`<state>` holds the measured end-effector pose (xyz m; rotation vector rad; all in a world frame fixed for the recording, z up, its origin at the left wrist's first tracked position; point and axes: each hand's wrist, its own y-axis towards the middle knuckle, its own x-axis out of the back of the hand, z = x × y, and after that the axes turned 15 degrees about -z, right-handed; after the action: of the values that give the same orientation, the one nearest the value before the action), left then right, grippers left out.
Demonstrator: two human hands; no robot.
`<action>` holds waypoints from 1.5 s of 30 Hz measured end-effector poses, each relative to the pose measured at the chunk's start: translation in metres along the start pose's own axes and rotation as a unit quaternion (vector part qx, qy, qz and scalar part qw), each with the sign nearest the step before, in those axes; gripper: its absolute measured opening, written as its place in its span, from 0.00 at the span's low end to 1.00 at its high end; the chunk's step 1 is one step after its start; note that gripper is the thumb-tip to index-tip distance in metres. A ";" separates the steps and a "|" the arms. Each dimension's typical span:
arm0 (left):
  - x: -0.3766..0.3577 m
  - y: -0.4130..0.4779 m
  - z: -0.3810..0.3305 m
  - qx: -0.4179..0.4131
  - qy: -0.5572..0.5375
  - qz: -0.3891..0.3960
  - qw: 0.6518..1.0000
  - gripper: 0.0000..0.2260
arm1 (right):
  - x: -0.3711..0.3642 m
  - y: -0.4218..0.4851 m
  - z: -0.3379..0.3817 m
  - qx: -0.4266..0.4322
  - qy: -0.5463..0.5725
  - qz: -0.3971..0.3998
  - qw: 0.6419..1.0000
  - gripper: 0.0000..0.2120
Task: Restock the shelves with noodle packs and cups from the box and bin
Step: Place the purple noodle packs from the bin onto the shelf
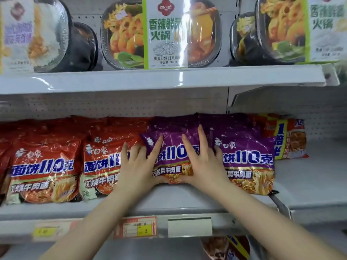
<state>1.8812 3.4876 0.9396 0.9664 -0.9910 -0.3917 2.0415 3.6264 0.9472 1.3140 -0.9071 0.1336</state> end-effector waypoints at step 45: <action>0.012 -0.115 -0.440 -0.261 -0.545 0.182 0.776 0.17 | 0.167 -0.425 -0.211 -0.544 -0.240 0.195 0.780 0.38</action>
<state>2.2730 3.6384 0.7642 -0.0816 -1.9383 -0.8812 2.4955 3.6159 0.7306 0.0356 -1.3775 -0.3922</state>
